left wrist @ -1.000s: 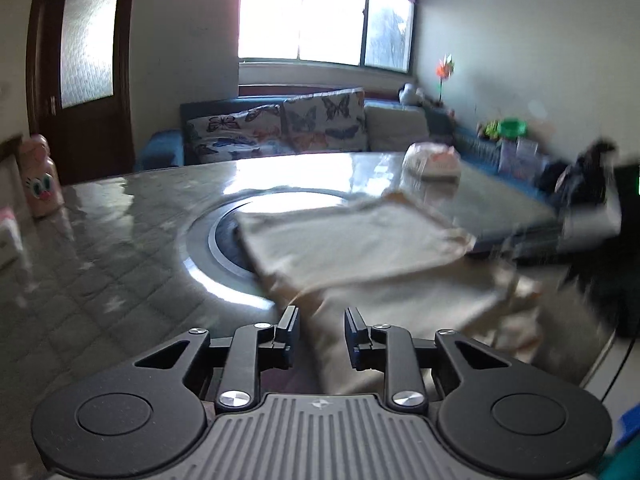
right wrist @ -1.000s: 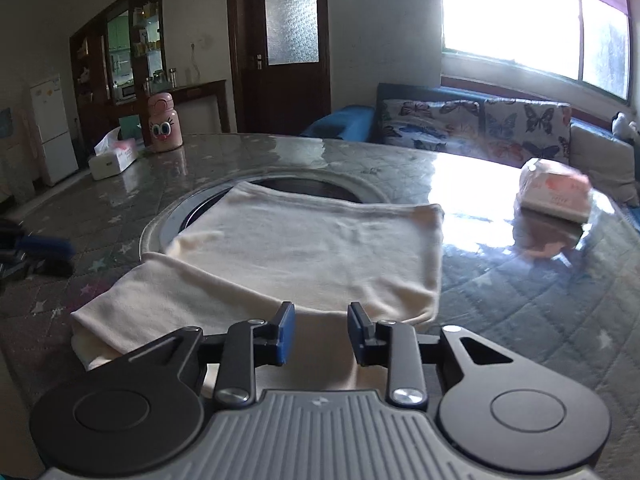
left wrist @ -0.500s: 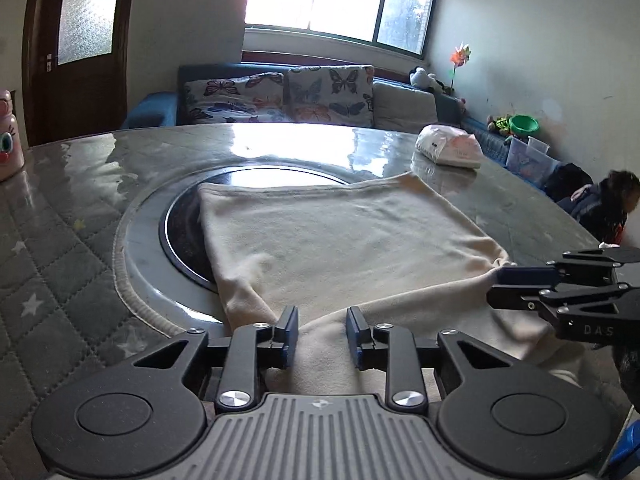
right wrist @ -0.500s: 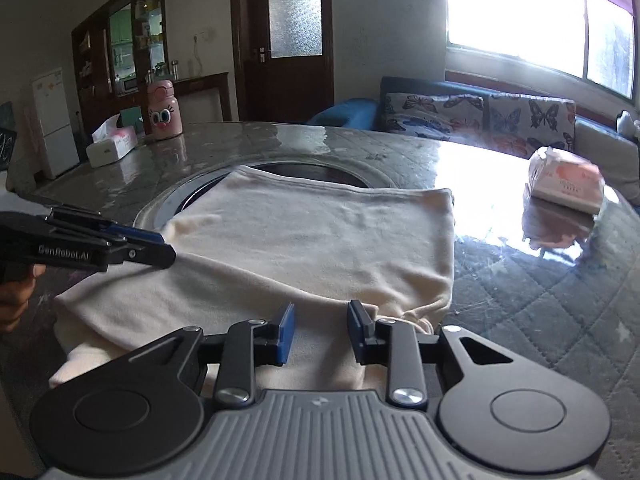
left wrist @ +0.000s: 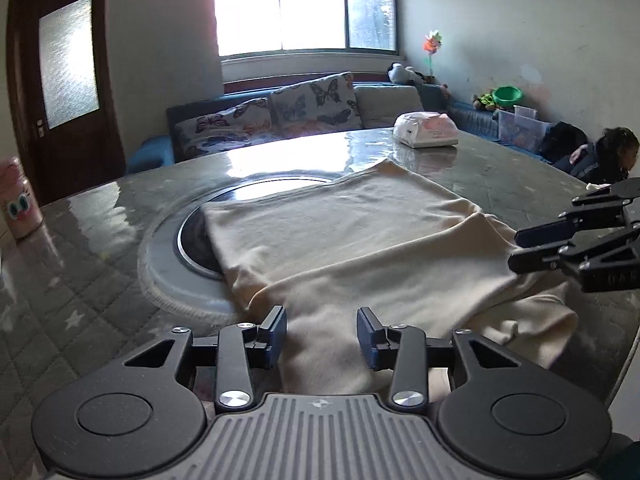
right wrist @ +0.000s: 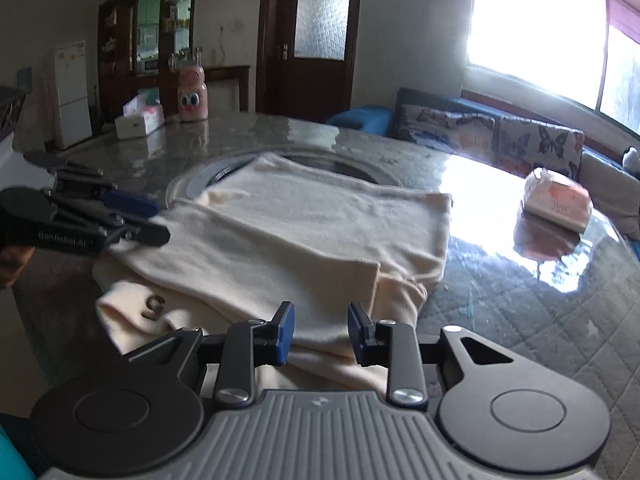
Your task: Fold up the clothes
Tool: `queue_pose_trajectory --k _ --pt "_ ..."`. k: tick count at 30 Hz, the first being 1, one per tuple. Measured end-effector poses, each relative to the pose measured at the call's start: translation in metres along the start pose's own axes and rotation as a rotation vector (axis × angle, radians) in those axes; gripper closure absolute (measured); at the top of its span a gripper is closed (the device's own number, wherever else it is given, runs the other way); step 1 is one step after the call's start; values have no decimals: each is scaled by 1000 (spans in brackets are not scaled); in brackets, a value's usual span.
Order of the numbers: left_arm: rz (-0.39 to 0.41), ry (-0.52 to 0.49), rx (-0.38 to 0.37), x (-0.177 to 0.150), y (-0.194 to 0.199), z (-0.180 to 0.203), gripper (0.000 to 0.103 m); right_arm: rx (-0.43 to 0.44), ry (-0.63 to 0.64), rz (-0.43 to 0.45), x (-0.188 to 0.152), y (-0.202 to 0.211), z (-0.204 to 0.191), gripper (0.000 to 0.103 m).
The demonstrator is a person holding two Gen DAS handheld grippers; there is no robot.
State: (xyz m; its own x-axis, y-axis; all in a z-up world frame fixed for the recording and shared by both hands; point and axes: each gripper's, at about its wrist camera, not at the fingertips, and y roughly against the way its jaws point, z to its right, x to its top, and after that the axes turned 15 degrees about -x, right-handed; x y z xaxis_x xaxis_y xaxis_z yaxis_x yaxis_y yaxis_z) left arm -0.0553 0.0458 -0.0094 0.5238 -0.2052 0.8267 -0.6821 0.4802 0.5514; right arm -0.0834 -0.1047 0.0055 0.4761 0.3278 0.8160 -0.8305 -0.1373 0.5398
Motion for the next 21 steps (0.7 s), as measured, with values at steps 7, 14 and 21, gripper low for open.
queue_pose_trajectory --k 7,14,21 --pt "-4 96 18 -6 6 -9 57 10 -20 -23 -5 -5 0 68" --pt "-69 182 95 3 5 -8 39 18 -27 -36 -4 -12 -2 63" --pt "-119 215 218 7 7 -6 11 4 -23 -25 -4 -6 -6 47"
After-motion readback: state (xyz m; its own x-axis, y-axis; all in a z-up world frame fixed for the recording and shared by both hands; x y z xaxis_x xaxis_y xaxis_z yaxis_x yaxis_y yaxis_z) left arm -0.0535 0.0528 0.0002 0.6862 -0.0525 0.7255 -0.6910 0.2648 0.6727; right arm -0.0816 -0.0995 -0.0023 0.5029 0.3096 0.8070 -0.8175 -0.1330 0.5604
